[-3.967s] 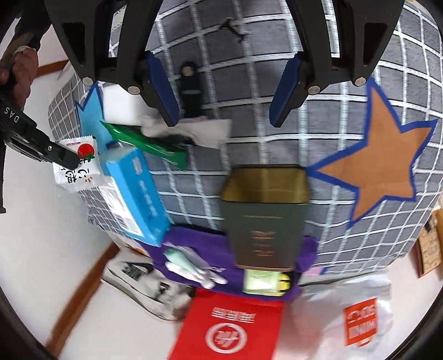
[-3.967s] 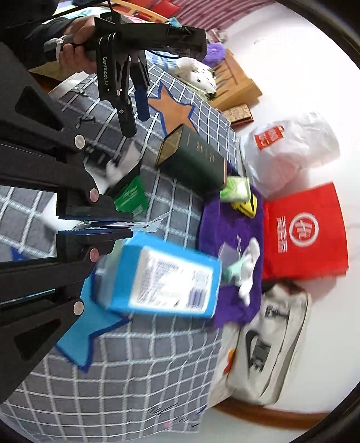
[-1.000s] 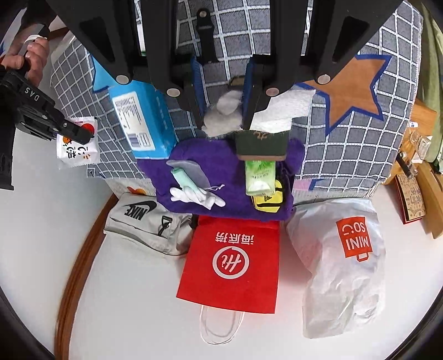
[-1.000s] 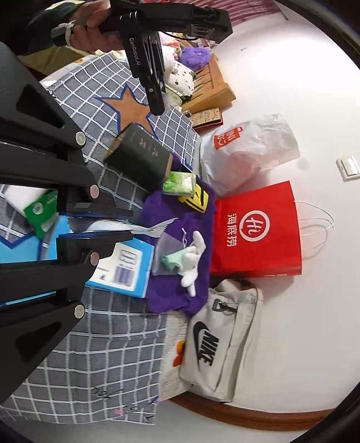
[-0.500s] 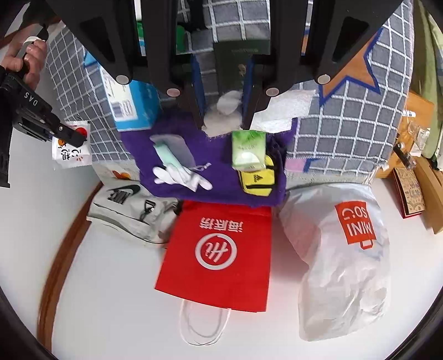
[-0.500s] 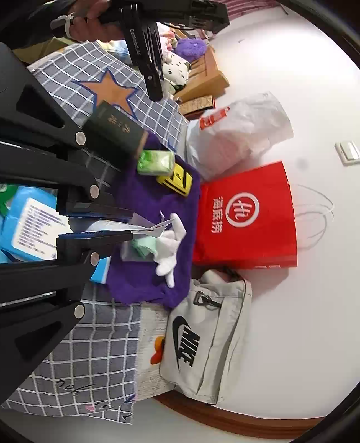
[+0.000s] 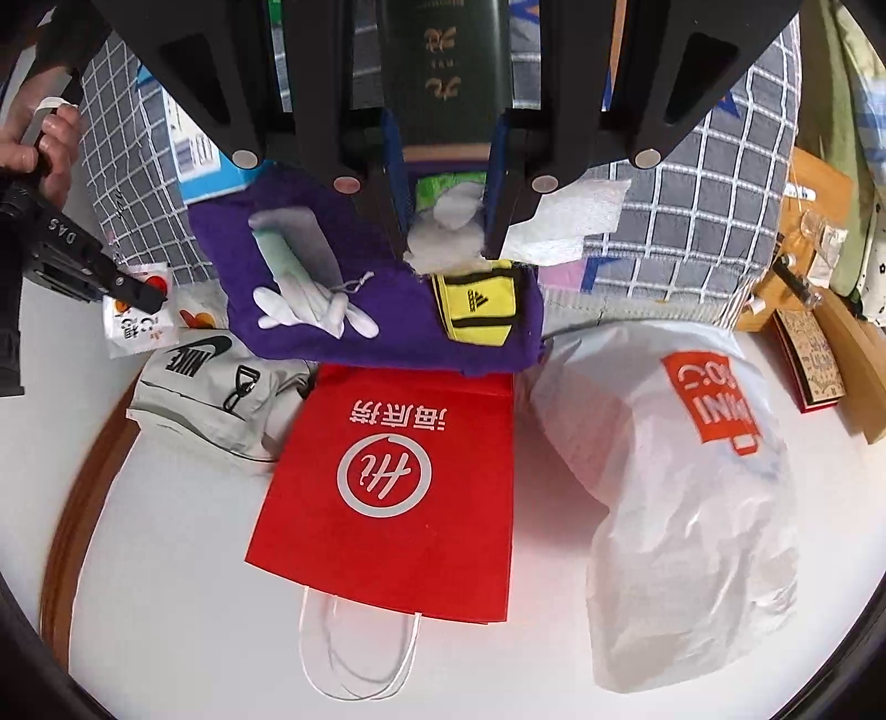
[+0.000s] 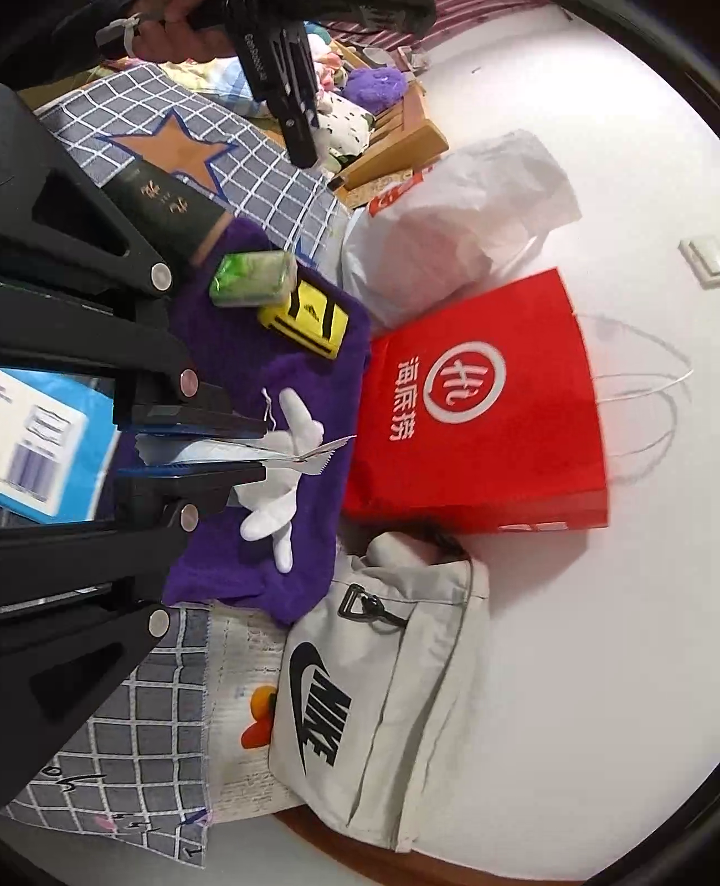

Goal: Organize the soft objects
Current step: 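Carry the white tissue and orange packet over the purple towel with both tools, then lower both items onto the towel and open both tools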

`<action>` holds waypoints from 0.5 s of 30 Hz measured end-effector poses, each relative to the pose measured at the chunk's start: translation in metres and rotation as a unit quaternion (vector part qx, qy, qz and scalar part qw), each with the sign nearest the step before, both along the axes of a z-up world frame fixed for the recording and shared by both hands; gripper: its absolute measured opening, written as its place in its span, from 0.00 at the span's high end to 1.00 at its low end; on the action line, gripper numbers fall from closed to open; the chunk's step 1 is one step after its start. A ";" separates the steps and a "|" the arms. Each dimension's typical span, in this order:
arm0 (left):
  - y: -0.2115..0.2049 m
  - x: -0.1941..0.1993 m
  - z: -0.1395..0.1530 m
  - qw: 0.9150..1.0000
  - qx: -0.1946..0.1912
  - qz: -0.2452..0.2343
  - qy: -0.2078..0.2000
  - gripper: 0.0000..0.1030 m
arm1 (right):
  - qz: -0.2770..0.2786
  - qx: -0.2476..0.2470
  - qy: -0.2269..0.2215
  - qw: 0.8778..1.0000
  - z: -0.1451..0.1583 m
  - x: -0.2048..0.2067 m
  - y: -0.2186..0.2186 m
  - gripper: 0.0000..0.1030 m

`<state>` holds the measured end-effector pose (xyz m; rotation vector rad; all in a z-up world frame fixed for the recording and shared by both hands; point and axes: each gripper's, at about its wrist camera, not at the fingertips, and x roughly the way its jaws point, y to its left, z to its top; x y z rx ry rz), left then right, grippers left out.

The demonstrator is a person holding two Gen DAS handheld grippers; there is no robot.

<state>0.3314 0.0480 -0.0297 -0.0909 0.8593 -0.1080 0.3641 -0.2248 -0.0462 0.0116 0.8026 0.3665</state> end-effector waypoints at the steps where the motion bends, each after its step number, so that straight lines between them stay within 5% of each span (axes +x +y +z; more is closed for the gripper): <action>1: -0.001 0.005 -0.001 1.000 0.001 -0.001 0.001 0.77 | 0.000 -0.001 0.006 1.000 -0.005 0.006 0.000 0.92; 15: -0.015 0.075 -0.040 1.000 0.007 -0.012 0.021 0.77 | 0.035 -0.015 0.123 0.992 -0.086 0.060 -0.002 0.92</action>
